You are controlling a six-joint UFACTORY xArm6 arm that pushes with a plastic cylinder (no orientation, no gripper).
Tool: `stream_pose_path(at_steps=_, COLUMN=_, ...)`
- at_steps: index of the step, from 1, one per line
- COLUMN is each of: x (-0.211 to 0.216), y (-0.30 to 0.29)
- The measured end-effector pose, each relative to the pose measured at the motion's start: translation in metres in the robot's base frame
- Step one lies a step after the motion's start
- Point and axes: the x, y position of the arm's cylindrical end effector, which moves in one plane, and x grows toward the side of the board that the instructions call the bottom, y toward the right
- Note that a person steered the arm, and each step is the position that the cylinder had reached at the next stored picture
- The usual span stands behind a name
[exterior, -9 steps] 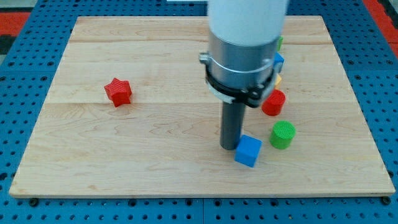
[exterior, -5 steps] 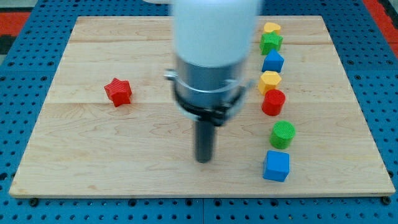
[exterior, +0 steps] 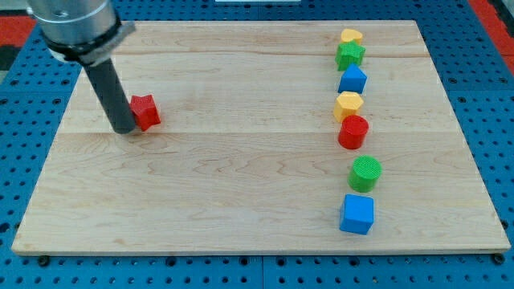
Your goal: Push the red star to the top of the yellow heart
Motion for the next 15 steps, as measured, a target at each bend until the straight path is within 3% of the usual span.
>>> stream_pose_path(at_steps=2, x=-0.065, y=0.061)
stream_pose_path(at_steps=3, x=-0.073, y=0.09)
stream_pose_path(at_steps=5, x=-0.029, y=0.07)
stream_pose_path(at_steps=7, x=-0.093, y=0.163)
stream_pose_path(at_steps=9, x=-0.065, y=0.162)
stream_pose_path(at_steps=11, x=-0.118, y=0.251)
stream_pose_path(at_steps=15, x=-0.189, y=0.297)
